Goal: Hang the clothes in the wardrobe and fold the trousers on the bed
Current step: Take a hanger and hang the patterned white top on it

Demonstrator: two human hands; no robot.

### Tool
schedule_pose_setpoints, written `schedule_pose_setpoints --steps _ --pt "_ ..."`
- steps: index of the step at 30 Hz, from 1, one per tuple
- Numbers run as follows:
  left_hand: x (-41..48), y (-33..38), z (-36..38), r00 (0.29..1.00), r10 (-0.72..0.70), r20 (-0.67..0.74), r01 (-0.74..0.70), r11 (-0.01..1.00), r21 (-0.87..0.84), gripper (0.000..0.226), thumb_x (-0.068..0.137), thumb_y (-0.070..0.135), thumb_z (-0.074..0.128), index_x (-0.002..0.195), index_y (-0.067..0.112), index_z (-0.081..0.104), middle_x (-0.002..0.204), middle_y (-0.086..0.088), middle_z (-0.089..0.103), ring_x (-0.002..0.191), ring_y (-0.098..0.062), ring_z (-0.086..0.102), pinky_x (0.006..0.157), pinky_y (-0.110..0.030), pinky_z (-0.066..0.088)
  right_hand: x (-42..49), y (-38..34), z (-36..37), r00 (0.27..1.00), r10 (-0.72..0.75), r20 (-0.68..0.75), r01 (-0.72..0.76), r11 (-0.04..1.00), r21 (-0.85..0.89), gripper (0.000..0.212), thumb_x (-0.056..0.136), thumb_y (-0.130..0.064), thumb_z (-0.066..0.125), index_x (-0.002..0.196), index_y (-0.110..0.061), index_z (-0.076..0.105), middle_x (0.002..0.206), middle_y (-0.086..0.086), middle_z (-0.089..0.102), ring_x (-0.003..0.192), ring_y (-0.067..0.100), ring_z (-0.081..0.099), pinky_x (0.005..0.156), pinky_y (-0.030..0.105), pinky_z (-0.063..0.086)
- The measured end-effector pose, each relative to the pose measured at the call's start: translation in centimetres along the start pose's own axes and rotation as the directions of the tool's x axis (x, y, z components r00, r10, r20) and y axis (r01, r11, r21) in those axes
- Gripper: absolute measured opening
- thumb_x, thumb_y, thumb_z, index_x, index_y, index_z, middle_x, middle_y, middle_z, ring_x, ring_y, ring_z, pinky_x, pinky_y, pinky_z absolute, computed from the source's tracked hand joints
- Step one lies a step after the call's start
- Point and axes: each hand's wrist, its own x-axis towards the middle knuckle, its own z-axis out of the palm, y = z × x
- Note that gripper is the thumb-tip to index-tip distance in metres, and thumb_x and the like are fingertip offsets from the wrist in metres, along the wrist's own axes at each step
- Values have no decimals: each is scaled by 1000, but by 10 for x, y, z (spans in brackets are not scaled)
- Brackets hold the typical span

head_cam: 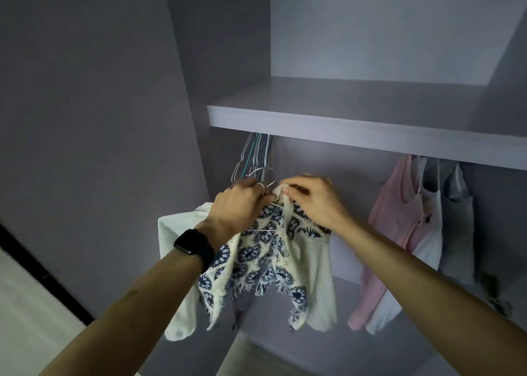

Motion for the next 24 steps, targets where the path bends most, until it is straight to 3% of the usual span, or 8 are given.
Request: schedule_pose_setpoints --steps 3,5,8,11,13,20,22,24 --pt "11 5 1 1000 8 -22 -6 998 70 37 101 50 47 109 17 60 111 -2 61 96 -37 65 70 -44 50 14 -16 4 972 141 187 -190 942 276 53 89 -14 76 138 -30 60 123 -5 71 104 0 68 97 21 53" --pt "18 1 -2 999 -16 -44 18 998 59 36 100 53 48 107 20 61 111 -1 63 95 -37 66 71 -44 51 11 -12 2 969 187 158 -228 928 295 50 89 -15 77 135 -26 61 117 -4 73 99 8 71 97 30 56" --pt "23 -4 -6 997 -18 -77 17 1000 -3 29 97 55 53 104 29 66 108 6 67 92 -29 67 72 -38 52 1 7 -10 948 319 -13 -313 938 146 41 87 -41 77 122 -25 63 106 -9 71 88 7 69 90 38 58" --pt "30 -1 -11 993 -15 -121 12 1000 -24 27 95 55 56 101 32 68 103 8 70 89 -27 68 69 -35 52 4 15 -8 923 354 150 -337 933 -129 71 76 -68 73 129 -23 57 120 -3 67 106 15 65 94 34 52" --pt "35 1 -13 987 -33 -155 27 999 -38 28 95 56 57 100 31 68 100 7 71 87 -27 68 65 -32 45 6 19 0 934 335 125 -303 927 -223 61 82 -57 74 128 -22 57 124 1 64 111 21 61 95 35 50" --pt "37 2 -18 970 -65 -233 24 984 -176 17 95 52 60 101 37 66 90 5 74 82 -26 69 65 -30 45 11 16 9 953 286 -100 -302 877 -374 25 102 -34 55 108 -10 57 90 5 68 74 25 66 64 37 55" --pt "35 1 -13 969 -45 -243 8 989 -150 18 96 50 59 102 35 67 92 4 74 82 -28 69 65 -32 47 19 11 7 962 246 -119 -272 896 -352 16 104 -23 49 106 -9 57 82 5 66 66 24 64 61 41 56" --pt "34 1 -4 966 -44 -255 26 997 -74 22 97 49 58 107 31 68 102 -3 74 85 -36 69 64 -35 45 31 -2 4 966 202 -163 -237 944 -230 12 103 -20 50 100 -10 56 70 -4 62 53 15 59 50 34 52"
